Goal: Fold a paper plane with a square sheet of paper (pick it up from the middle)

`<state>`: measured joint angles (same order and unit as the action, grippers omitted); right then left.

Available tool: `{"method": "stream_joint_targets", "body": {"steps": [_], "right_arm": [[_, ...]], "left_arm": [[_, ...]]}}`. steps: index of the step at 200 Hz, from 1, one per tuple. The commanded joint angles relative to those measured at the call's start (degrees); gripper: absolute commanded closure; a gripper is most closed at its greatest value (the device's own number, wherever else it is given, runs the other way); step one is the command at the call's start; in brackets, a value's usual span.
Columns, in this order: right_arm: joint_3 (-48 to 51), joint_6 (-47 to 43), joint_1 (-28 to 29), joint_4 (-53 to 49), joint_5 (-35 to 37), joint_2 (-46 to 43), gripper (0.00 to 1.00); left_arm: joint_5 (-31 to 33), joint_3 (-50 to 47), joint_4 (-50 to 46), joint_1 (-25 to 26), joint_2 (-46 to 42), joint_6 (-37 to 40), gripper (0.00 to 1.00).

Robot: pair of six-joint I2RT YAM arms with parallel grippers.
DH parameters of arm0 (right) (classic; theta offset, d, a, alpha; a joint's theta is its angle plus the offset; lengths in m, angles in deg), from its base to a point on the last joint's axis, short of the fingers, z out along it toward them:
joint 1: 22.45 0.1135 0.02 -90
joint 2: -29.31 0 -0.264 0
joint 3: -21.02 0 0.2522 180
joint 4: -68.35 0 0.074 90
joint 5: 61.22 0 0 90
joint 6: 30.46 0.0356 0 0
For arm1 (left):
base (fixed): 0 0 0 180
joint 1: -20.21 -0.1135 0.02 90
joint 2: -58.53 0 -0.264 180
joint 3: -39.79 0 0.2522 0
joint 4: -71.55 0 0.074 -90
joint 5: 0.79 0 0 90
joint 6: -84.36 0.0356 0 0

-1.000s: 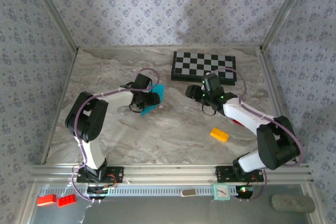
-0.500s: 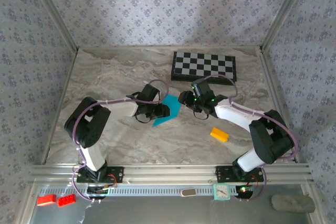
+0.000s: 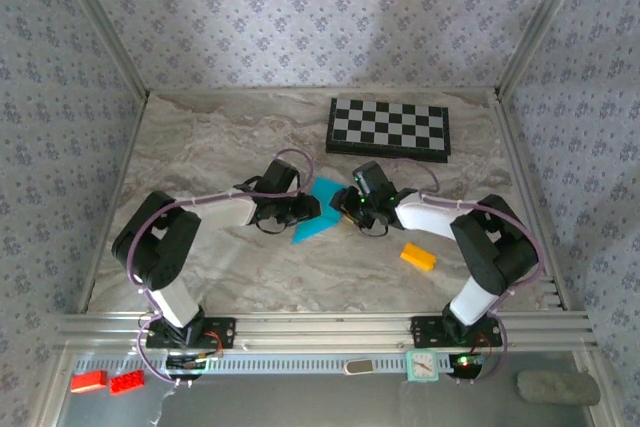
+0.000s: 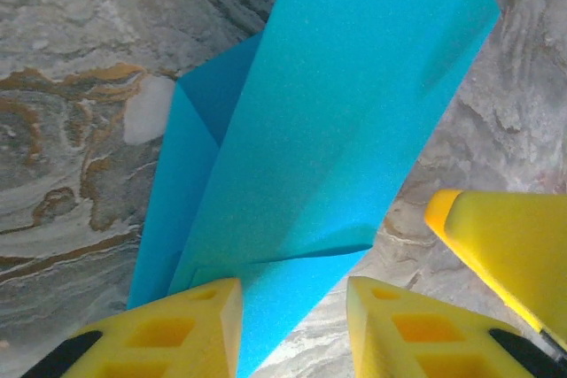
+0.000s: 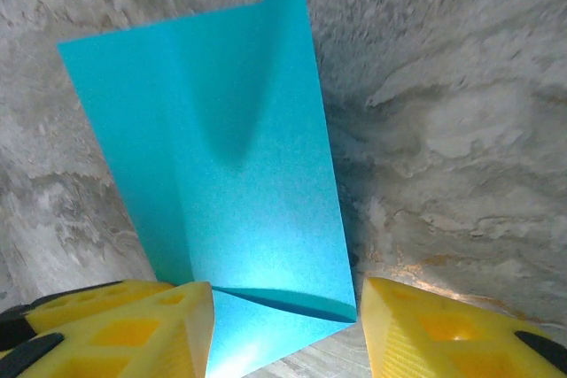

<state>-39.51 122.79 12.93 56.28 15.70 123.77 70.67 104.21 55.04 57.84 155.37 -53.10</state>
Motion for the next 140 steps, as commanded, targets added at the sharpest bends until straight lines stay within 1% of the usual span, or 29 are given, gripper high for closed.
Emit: {"method": "stream_joint_targets", "body": {"steps": [1,23,61,106,140], "right_arm": [[-1.48,1.11,0.35,0.49,-2.16,1.68,0.51],[-1.62,1.21,0.35,0.52,-2.22,1.84,0.52],[-0.85,1.6,0.26,0.17,-1.73,0.87,0.52],[-0.08,3.69,0.55,2.63,-4.6,2.0,0.5],[-0.78,4.17,1.26,2.19,-5.3,2.74,0.5]], "left_arm": [[2.34,-0.82,-0.51,-0.05,-0.14,-0.87,0.66],[3.45,-1.21,-1.39,-0.03,0.84,-1.38,0.69],[4.25,-2.51,-0.88,-0.16,1.94,-4.04,0.69],[0.89,-5.76,2.93,-2.21,2.39,-9.66,0.68],[-1.43,-8.11,4.31,-4.32,2.04,-13.14,0.68]]}}
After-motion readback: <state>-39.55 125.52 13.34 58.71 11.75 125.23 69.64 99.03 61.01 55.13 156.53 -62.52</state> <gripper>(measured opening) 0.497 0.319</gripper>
